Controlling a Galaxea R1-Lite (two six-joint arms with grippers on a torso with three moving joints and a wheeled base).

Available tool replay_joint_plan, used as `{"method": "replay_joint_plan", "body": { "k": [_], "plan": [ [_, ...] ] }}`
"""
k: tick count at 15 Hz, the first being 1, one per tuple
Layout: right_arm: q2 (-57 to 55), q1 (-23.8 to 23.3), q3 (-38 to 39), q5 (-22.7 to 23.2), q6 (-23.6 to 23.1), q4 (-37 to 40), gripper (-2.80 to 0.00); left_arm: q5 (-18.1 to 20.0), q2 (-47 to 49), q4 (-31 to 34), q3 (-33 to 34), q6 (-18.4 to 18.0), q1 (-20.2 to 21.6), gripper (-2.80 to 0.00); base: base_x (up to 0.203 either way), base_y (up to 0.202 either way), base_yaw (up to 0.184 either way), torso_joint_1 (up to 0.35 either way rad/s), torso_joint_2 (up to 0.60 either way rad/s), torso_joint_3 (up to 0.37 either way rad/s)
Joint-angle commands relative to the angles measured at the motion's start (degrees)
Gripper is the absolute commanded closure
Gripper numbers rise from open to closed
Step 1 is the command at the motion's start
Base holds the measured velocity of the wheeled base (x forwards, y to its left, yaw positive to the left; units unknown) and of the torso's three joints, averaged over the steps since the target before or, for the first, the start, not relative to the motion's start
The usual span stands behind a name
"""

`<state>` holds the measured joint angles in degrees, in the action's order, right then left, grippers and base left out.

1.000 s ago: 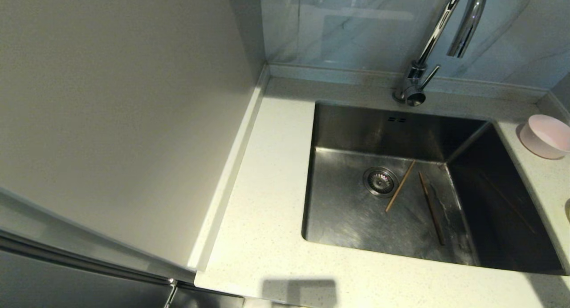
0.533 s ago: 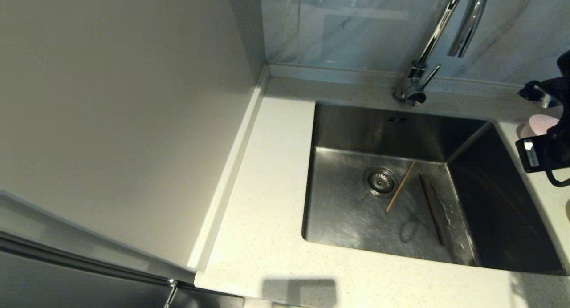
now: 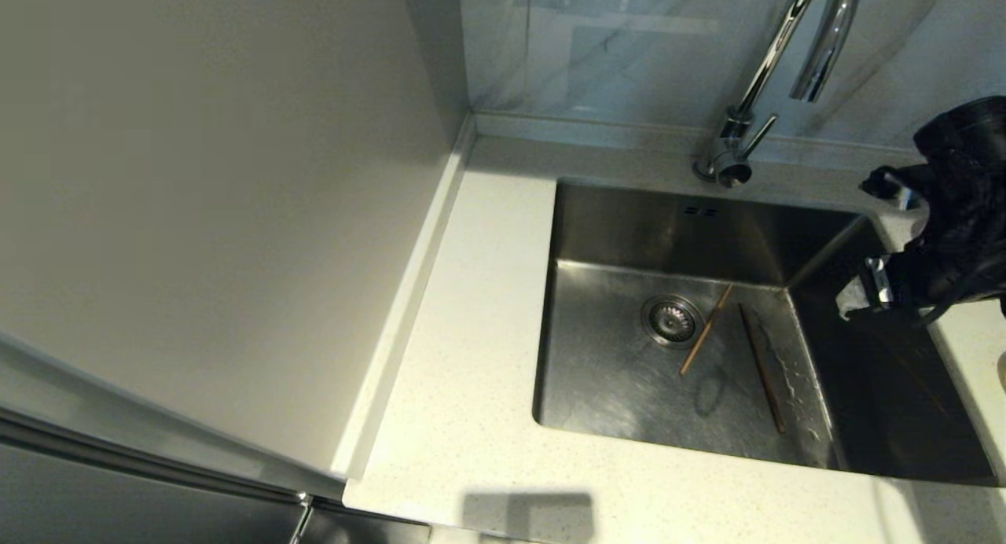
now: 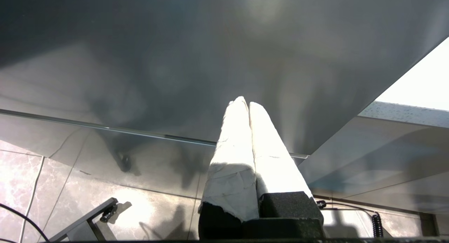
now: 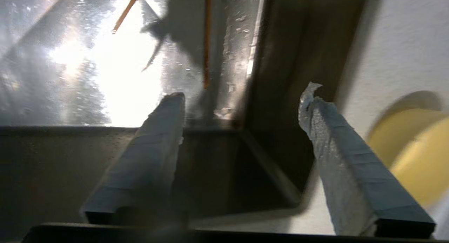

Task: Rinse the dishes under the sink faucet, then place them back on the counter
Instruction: Place the chopsticks on the bowl

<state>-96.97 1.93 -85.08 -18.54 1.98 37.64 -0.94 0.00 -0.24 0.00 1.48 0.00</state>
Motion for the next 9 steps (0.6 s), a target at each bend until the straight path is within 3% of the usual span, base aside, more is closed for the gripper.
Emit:
{"method": "replay_joint_plan", "body": {
  "k": [1,6,9],
  "plan": [
    [-4.51,-0.02,-0.97,1.60,2.50,0.17,-2.80,-0.03,-0.18,-0.02,0.00,0.01,0.00,0.00,0.000,0.000,0.000,0.000,0.00,0.000],
    [-15.22,-0.99,-8.16,9.57,3.68,0.15,-2.80,-0.03,-0.18,-0.02,0.00,0.01,0.00,0.00,0.000,0.000,0.000,0.000,0.00,0.000],
    [-21.18,-1.63,-10.81,11.16,3.35,-0.50,-2.80,-0.03,-0.18,-0.02,0.00,0.01,0.00,0.00,0.000,0.000,0.000,0.000,0.00,0.000]
  ]
}}
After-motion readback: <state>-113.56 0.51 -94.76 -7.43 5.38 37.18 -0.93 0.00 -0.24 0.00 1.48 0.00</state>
